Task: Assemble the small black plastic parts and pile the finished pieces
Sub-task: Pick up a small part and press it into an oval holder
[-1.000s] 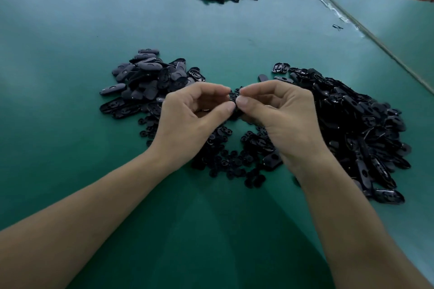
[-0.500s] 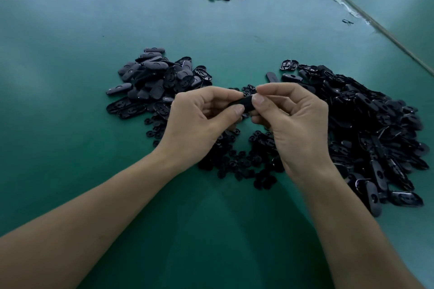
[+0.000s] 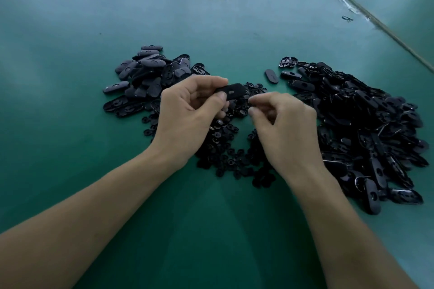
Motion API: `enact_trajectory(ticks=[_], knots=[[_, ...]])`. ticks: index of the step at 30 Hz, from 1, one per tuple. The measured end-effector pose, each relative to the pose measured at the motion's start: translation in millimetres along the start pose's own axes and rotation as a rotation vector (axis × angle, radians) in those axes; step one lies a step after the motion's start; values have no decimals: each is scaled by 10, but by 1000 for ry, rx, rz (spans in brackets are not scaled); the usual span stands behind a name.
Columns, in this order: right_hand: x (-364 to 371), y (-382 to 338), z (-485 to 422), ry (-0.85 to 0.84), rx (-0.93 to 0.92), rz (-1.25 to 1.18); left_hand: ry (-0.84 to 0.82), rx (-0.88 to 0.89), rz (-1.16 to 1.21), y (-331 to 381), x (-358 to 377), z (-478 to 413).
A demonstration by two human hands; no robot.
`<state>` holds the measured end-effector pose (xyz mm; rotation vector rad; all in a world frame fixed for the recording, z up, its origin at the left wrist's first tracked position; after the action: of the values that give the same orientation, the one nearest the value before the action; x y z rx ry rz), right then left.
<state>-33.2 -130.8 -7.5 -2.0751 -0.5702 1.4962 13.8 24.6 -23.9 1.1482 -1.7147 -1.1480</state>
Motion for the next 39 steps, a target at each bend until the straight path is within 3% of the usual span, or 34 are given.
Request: enact_trajectory(ticks=[3,12,23,35,39], knots=[[53,-22,5,-92,5,186,29,9,-2,-5,-5,0],[112,-67,-37,-129,41,230,34,5,-24,-22,-8,-1],[102,-76,-42,-158,43,206,16,-8,-21,-23,3,-2],[90,-83,-50,-86,25,-19,24,-19,-45,-8,2,-8],[79,-97,-50,-138,23,-28,24,-22,-54,-11,3,-14]])
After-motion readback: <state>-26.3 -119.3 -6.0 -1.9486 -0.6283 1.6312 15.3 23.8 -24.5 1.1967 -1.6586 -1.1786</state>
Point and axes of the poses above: each hand's wrist, its own z-axis away from the middle knuckle, its own x-axis out of the palm, y = z × x, the point moved 2 cm from there along -z, towards the middle knuckle, and after that the axes turned 8 degrees about -y, right-handed, at the moved point
